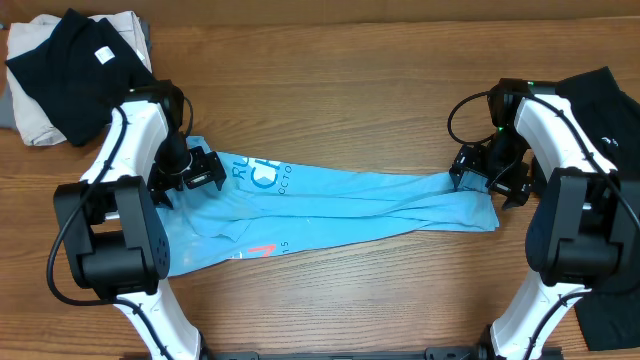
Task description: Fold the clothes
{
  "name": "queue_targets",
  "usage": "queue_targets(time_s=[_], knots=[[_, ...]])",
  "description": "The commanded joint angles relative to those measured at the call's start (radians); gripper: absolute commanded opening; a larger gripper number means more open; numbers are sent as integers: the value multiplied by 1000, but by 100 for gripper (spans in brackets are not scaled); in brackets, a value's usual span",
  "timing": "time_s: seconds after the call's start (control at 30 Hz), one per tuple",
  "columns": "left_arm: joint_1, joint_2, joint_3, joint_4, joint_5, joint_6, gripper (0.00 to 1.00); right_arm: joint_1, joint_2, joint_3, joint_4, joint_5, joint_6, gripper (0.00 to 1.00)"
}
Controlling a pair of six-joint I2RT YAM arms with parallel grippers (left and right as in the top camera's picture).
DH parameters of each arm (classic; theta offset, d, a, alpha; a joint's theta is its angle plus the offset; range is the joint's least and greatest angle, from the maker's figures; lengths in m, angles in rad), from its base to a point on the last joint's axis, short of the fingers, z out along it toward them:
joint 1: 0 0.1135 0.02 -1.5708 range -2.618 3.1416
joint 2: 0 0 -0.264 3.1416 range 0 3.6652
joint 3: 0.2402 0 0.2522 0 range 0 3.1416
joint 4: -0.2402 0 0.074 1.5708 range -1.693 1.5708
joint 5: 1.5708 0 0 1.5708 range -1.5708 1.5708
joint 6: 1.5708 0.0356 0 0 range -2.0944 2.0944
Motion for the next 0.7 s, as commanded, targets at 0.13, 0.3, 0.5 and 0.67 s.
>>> queue_targets(time_s=[0.13, 0.3, 0.5, 0.67], knots=[[-15, 10, -38, 60, 0, 8, 59, -1, 1, -2, -10, -4, -2, 100], [-15, 12, -71, 97, -1, 9, 62, -1, 1, -2, -19, -4, -2, 100], [-15, 12, -98, 136, -1, 9, 32, -1, 1, -1, -23, -4, -2, 100], [-15, 11, -95, 144, -8, 8, 4, -1, 1, -2, -34, -4, -2, 100]])
